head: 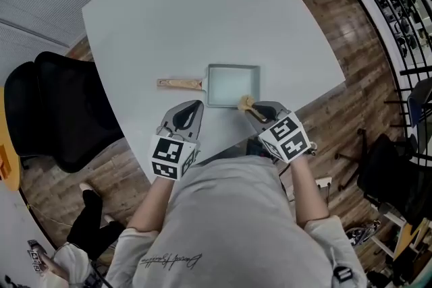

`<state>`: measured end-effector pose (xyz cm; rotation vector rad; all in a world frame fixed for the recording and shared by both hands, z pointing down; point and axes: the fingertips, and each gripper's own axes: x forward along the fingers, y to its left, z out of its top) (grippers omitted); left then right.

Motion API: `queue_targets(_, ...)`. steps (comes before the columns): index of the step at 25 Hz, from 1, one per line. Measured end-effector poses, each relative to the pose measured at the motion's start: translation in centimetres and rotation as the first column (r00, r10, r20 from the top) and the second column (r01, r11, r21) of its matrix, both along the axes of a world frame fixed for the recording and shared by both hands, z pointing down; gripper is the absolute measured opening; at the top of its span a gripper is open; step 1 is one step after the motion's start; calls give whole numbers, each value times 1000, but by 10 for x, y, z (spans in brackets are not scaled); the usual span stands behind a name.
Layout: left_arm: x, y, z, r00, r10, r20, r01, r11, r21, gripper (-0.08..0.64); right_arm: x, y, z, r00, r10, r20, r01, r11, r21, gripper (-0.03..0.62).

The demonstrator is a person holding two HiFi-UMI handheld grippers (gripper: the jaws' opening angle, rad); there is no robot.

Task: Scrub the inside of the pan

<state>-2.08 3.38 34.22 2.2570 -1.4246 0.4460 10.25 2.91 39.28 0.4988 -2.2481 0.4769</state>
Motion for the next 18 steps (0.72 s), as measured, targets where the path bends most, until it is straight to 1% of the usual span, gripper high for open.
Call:
queue_targets(3,-1,-3,-5,999,18,30,-18,1000,13,11,-4,-2,-5,1000,13,18,-13,1000,1,66)
queue_targets(8,0,-5,-6,1000,15,22,-15,1000,16,11,-9,-5,-9,999,21,35,-22,1000,14,66)
queue_targets(12,2,-7,-9,1000,19,19,-20,1000,23,11,-12,-7,-10,999,12,31,-13,1000,28,64)
queue_targets(18,2,-6,-11,999,22,23,-23,999,24,11,-14,-6,-13,999,7,46,-8,1000,25,64)
